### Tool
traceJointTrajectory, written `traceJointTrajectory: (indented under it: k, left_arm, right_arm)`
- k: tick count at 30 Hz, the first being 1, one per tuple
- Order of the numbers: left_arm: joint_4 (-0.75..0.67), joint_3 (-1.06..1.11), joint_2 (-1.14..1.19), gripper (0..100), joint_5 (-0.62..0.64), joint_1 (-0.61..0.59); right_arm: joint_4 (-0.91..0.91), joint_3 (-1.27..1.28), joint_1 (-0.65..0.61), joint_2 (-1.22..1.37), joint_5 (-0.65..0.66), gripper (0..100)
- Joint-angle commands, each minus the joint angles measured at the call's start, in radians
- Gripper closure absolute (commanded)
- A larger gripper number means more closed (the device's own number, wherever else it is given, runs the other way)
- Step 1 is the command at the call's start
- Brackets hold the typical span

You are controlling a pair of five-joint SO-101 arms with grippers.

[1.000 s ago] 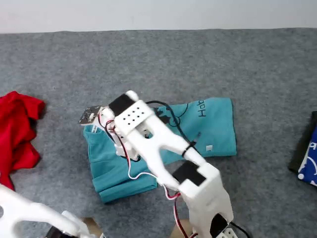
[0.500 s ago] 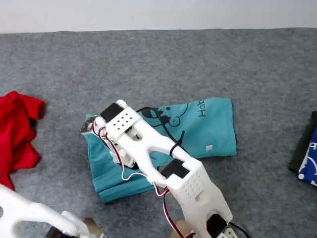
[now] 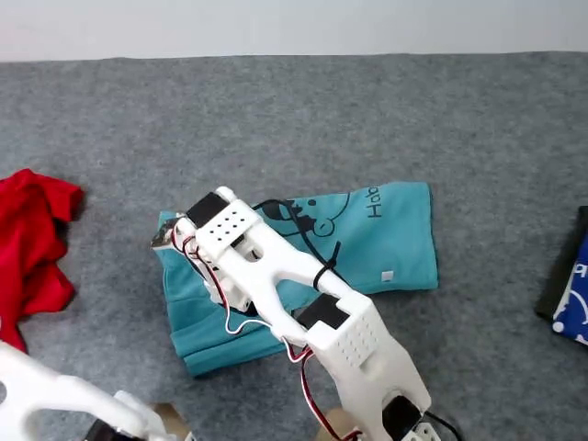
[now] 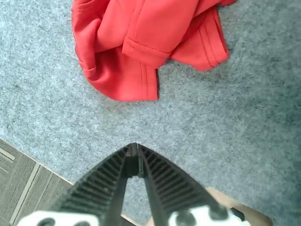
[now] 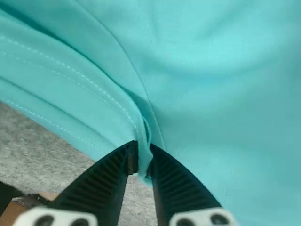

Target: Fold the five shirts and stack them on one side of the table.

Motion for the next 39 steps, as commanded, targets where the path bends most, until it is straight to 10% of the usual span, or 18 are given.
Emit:
traceJointTrajectory:
  k: [1,24,39]
  left_arm:
    - [0.009,-0.031,-0.026,100,-0.005,-0.008]
    - [0.009,-0.030,-0.026,100,-0.005,-0.008]
    - [0.008,-0.030,-0.026,100,-0.005,-0.008]
  right_arm:
    - [0.036,-0.071,-0.002,-0.051,-0.008,98.8]
    - [0.010,-0.069,0.291,-0.074,-0.002,98.8]
    - [0.036,-0.126,0.168,-0.202,0.002,82.4]
